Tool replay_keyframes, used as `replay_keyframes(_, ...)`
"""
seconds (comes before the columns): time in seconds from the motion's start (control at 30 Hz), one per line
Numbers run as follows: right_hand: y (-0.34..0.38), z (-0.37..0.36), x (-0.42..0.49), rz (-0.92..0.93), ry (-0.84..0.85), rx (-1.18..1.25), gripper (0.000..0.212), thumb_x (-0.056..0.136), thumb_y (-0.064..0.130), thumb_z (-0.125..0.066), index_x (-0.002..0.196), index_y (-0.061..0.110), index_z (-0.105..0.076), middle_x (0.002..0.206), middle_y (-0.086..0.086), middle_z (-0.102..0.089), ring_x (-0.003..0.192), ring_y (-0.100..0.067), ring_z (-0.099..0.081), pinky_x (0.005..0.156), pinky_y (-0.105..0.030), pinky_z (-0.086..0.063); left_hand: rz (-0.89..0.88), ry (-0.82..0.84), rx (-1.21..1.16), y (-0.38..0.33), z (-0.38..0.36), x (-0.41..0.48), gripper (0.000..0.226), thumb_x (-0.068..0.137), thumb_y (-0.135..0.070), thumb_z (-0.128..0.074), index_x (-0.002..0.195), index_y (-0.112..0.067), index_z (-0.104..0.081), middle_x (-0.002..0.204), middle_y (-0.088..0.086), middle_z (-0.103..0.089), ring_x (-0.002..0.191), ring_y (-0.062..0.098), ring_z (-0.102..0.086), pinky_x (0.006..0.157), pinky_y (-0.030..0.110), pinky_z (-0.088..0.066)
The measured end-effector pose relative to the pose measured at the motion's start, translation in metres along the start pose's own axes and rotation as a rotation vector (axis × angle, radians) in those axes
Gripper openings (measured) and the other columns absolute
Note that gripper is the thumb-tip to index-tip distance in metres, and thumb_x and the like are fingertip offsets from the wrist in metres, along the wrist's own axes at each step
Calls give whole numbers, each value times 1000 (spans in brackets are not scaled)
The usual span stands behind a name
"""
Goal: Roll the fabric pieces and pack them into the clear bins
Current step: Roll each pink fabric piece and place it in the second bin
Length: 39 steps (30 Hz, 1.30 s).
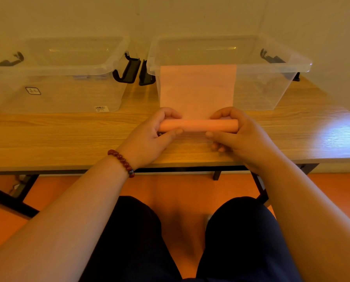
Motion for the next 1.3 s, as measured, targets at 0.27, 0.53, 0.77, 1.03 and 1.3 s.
replay_keyframes(0.27,0,4,-3,11,-40,70,10,87,13,-69,96,17,-65,82,-10,-71,69,-20,-65,63,-29,-51,-2,-20,-70,2,0,1,24,90,-28,-61,102,-45,-49,94,-18,-54,73,2,-55,61,10,-48)
replay_keyframes(0.53,2,4,-4,-14,-22,173,36,75,23,-75,108,27,-61,87,-8,-72,70,-19,-65,62,-28,-53,40,-82,-154,5,2,2,7,94,-31,-53,94,-36,-56,74,-9,-62,59,-7,-57,56,7,-46)
replay_keyframes(0.77,2,2,-4,22,-35,96,7,90,16,-66,97,15,-62,74,-1,-71,64,-15,-65,56,-23,-50,24,2,-43,4,-2,4,17,94,-39,-48,110,-41,-42,82,-9,-55,61,-6,-54,55,8,-46)
replay_keyframes(1.03,1,3,-4,4,-4,129,22,83,9,-71,98,24,-64,81,-3,-70,76,-22,-65,62,-25,-53,16,-11,-31,8,-1,4,9,97,-37,-43,105,-37,-47,75,-4,-58,59,-4,-53,56,9,-45)
replay_keyframes(1.3,1,2,-3,-7,5,106,24,82,9,-73,99,23,-63,77,1,-71,74,-20,-66,64,-27,-53,47,9,-46,7,-1,4,21,97,-36,-44,118,-38,-43,81,-8,-57,61,-8,-54,57,7,-45)
Point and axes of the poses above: each hand's wrist, its own x-axis towards the middle knuckle, its own z-axis out of the back of the hand, y = z × x, the point moved 4 cm from there along x, towards the middle knuckle
